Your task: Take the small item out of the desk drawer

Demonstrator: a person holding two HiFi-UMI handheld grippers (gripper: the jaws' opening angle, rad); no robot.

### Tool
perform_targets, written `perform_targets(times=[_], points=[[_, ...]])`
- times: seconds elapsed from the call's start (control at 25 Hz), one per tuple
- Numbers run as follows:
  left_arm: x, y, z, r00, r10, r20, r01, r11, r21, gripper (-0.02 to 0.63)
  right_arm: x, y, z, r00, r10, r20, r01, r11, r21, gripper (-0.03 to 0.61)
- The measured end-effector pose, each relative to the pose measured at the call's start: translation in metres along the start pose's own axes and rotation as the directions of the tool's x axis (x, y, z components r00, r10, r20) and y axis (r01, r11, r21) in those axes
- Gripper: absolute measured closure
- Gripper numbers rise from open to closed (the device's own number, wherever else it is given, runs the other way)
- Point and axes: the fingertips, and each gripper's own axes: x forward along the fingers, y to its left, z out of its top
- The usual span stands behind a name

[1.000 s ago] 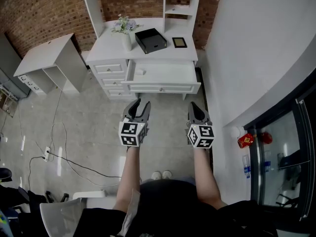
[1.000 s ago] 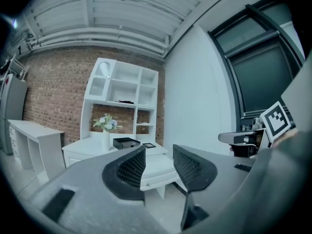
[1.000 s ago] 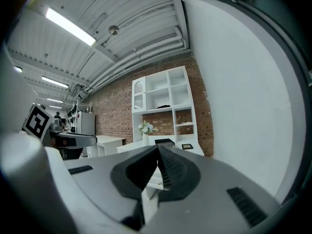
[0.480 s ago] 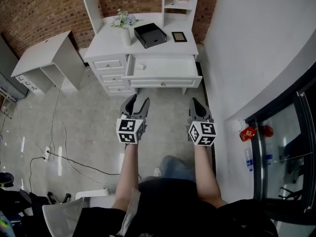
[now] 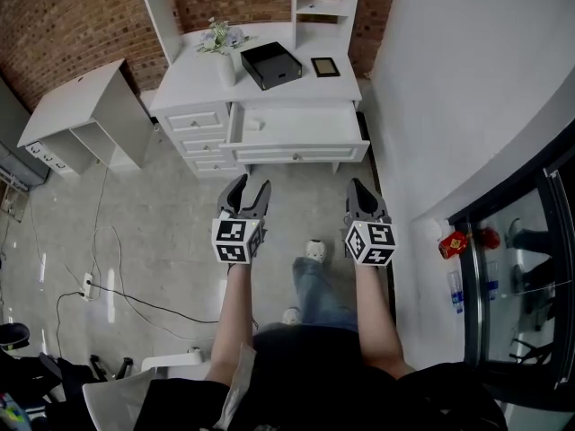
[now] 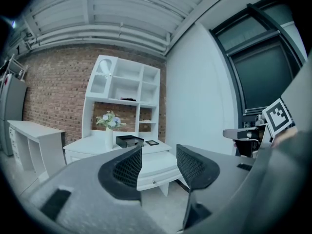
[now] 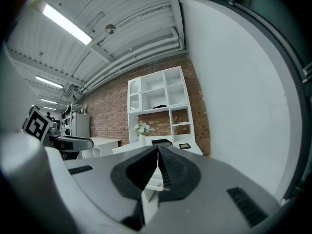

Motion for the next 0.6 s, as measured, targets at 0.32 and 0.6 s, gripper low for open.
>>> perform_targets(times=[0.32,0.6], points=[[0.071,0.033,-0.006,1.000,0.022,-0.022,-0.022,1.000,-0.011,0.417,0.080,-0.029,-0.008,1.000,0.015,-0.015,-0.015,1.000,0.012,0.580],[0.148,0.068,-0.009,0.998,0.048,-0.049,-0.049,0.999,-0.021,0.414,0.173,-0.049,-0.007,0.998,0.058,-0.031,-0.058,0.998,0.008,0.580]])
